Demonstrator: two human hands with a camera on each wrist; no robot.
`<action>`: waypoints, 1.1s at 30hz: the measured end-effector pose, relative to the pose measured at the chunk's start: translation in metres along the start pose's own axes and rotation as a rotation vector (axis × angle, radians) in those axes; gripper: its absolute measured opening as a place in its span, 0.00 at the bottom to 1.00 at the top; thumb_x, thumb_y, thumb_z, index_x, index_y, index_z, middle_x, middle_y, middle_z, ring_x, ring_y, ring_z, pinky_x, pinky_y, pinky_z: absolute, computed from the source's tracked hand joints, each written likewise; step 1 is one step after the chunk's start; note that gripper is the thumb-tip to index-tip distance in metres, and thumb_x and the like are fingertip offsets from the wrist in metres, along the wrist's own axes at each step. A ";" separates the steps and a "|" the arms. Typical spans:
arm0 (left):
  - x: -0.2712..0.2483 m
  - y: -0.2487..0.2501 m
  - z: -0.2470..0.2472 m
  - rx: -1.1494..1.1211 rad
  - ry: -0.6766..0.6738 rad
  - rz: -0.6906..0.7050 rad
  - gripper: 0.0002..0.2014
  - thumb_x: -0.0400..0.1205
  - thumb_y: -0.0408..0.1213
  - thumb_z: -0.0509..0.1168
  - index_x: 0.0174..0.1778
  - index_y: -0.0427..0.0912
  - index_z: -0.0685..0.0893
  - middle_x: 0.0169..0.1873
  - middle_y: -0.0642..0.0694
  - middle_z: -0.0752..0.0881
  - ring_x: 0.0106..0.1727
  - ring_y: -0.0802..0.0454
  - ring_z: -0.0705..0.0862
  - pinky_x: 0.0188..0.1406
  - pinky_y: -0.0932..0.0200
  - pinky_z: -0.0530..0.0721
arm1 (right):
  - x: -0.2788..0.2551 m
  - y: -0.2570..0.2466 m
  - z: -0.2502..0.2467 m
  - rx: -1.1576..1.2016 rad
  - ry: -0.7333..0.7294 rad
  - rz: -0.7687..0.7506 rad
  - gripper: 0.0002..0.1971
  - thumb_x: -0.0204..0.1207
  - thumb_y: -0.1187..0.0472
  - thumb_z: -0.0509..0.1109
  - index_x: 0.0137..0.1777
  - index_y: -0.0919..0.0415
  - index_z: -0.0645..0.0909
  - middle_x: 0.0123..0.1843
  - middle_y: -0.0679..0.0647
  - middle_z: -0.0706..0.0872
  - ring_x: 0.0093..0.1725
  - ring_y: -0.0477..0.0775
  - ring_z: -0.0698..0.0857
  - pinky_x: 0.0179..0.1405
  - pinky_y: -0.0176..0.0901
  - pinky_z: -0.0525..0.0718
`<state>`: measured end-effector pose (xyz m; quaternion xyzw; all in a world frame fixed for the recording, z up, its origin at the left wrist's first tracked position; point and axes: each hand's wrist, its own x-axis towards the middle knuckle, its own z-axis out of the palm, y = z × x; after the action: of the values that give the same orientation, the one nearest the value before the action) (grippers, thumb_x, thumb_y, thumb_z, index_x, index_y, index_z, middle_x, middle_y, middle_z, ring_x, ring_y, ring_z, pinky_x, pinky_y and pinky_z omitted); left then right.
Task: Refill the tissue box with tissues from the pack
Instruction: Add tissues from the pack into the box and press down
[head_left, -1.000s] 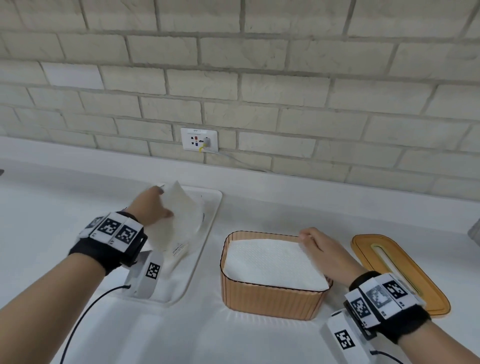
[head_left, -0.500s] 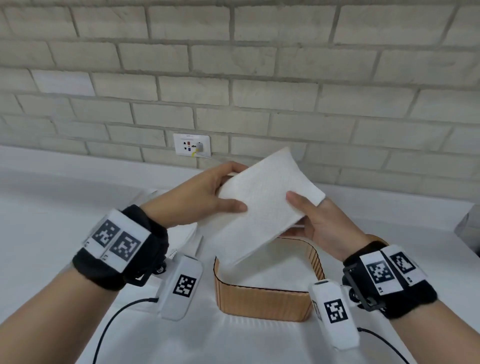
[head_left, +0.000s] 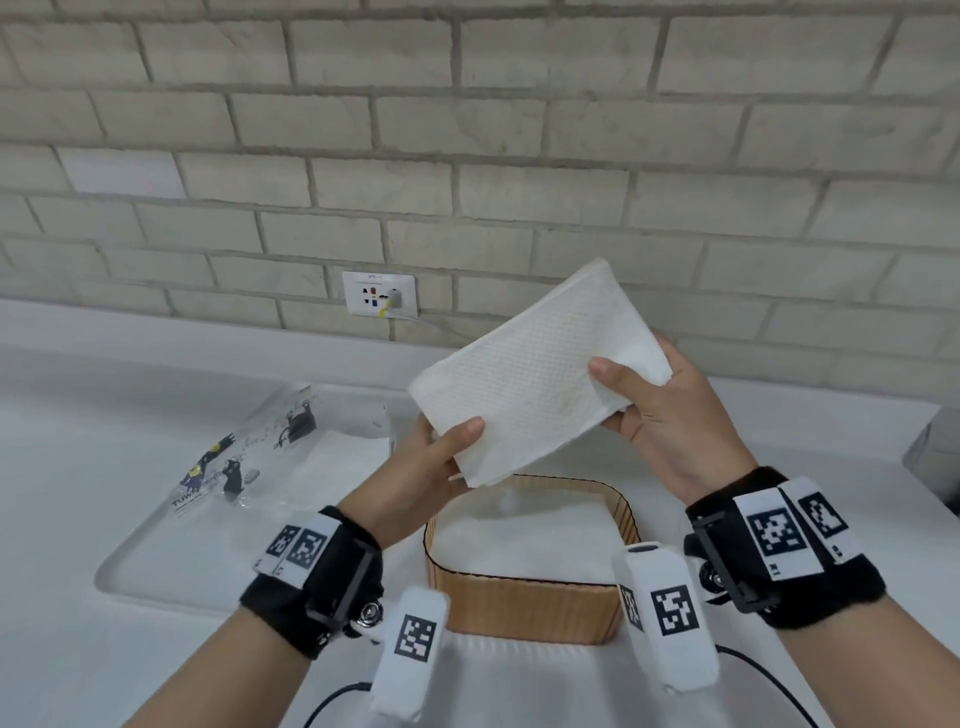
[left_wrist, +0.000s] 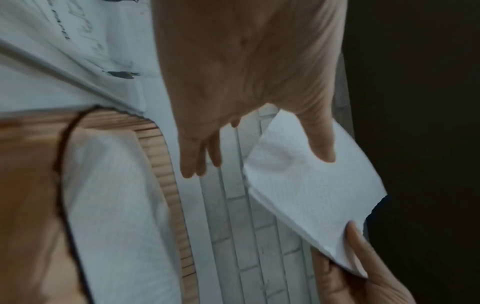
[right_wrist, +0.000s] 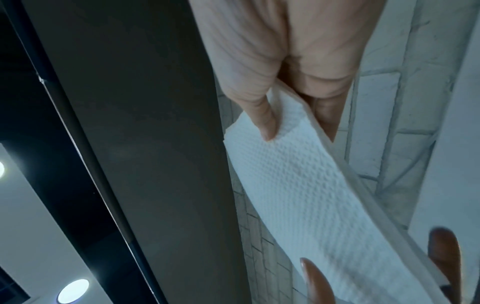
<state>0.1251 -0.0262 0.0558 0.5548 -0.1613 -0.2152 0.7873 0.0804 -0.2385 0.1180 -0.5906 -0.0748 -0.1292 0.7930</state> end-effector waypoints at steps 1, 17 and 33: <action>0.001 0.000 0.000 -0.008 -0.023 0.025 0.42 0.64 0.53 0.80 0.74 0.52 0.71 0.67 0.50 0.83 0.66 0.49 0.83 0.55 0.54 0.86 | 0.000 0.000 0.001 0.014 -0.014 -0.005 0.19 0.65 0.63 0.73 0.57 0.54 0.81 0.53 0.50 0.89 0.53 0.51 0.89 0.47 0.47 0.89; -0.005 -0.030 0.019 0.478 0.304 0.330 0.26 0.77 0.39 0.71 0.67 0.59 0.69 0.62 0.63 0.77 0.62 0.68 0.78 0.63 0.69 0.77 | -0.031 0.050 -0.028 -0.538 0.135 0.053 0.17 0.76 0.71 0.68 0.52 0.45 0.76 0.54 0.51 0.85 0.57 0.54 0.84 0.60 0.54 0.82; -0.018 -0.040 0.021 0.727 0.386 0.477 0.23 0.83 0.33 0.61 0.67 0.62 0.64 0.65 0.67 0.71 0.65 0.78 0.72 0.64 0.78 0.68 | -0.041 0.059 -0.024 -0.393 0.157 0.212 0.15 0.76 0.70 0.68 0.58 0.51 0.78 0.57 0.54 0.87 0.57 0.54 0.86 0.60 0.54 0.83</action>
<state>0.0933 -0.0457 0.0245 0.7716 -0.1997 0.1490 0.5853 0.0580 -0.2409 0.0458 -0.7265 0.0761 -0.1027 0.6752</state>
